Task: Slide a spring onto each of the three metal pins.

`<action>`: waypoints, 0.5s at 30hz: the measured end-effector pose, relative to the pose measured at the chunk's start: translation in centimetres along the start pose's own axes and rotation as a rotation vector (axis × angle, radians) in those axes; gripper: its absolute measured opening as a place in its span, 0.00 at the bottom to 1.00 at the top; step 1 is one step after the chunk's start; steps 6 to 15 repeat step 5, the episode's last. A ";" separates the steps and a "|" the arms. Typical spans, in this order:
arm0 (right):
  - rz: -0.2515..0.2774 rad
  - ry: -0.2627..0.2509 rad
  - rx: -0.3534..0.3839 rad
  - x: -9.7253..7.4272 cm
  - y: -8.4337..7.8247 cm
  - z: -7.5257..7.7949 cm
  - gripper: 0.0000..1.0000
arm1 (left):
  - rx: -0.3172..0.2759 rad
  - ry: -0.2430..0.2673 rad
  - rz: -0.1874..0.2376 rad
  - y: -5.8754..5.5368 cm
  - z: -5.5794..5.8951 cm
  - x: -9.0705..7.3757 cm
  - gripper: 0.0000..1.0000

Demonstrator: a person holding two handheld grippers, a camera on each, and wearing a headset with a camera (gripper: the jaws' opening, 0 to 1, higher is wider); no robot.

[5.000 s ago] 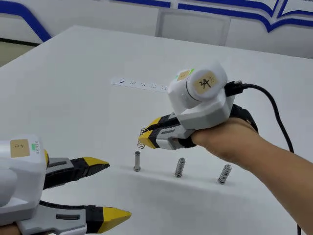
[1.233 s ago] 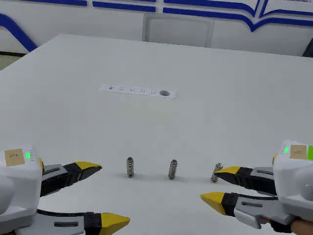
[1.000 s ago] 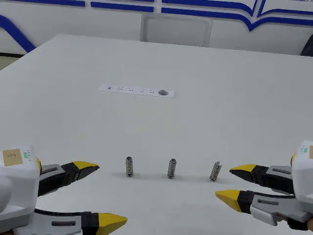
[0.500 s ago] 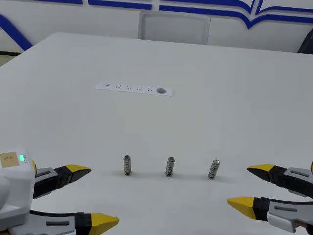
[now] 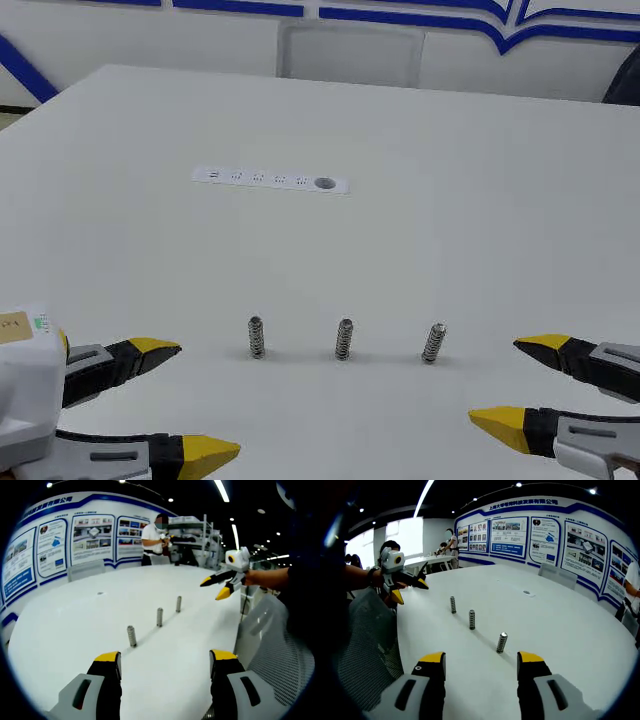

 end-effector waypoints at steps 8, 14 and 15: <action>-0.004 -0.002 0.000 0.0 0.0 0.0 0.59 | -0.003 0.000 0.000 0.0 0.0 -0.1 0.73; -0.004 -0.002 0.000 0.0 0.0 0.0 0.59 | -0.003 0.000 0.000 0.0 0.0 -0.1 0.73; -0.004 -0.002 0.000 0.0 0.0 0.0 0.59 | -0.003 0.000 0.000 0.0 0.0 -0.1 0.73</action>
Point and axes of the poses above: the centre of the closed fingertips' face, and the gripper's own axes: x roughly forward along the fingers, z roughly to its right, y roughly out of its top, the point moved 7 cm from there along -x, roughly backward along the fingers, and after that the axes turned 14 degrees about -x, right-handed, at the moved point
